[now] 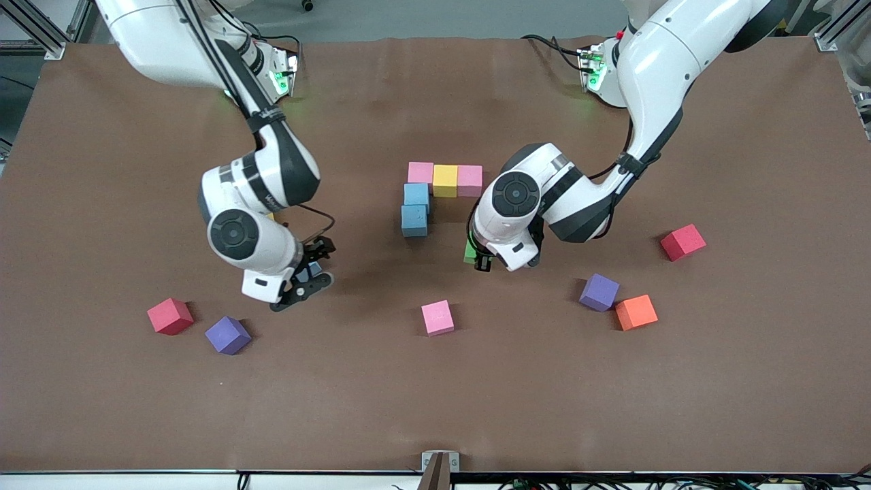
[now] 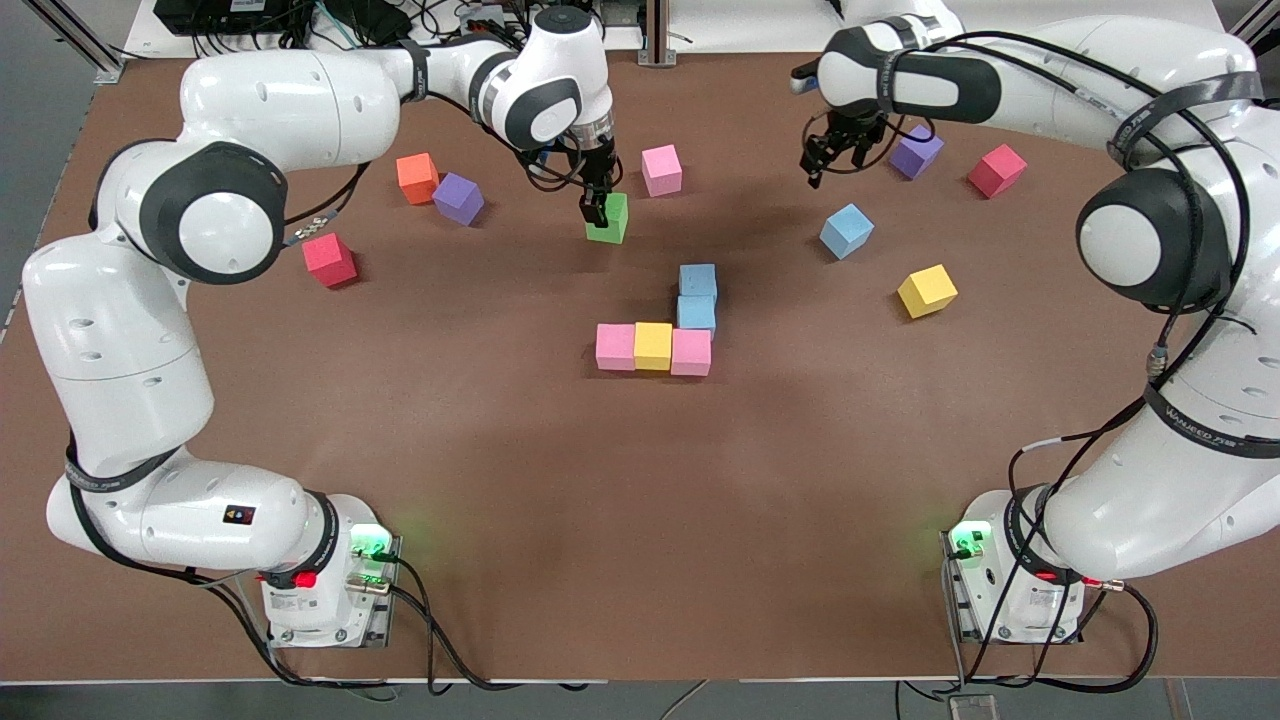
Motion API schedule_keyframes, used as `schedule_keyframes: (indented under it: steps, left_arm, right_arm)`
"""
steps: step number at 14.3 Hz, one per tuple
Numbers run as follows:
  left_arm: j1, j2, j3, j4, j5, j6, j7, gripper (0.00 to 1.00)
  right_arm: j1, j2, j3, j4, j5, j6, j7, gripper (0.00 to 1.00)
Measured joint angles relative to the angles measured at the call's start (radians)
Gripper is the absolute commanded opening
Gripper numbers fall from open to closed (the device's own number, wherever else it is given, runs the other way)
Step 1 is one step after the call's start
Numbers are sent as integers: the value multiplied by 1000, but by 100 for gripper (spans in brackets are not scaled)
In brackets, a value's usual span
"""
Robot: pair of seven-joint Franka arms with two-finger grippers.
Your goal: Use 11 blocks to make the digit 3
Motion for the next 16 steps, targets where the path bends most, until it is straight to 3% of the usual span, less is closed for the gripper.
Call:
schedule_keyframes:
  steps: [3,7,14,16]
  left_arm:
    - [-4,2,0,-25,0,0,-133,5]
    - [-36,3,-1,-67,0,14,-316,5]
    - [-127,4,8,-129,38,141,-430,5]
    - [-162,7,18,-131,49,154,-432,5]
  right_arm:
    - [-29,-37,0,-138,0,146,-112,100]
    - [-25,-50,12,-278,0,292,-122,100]
    - [-24,-51,14,-346,0,397,-125,99]
    - [-24,-51,14,-352,0,410,-126,90]
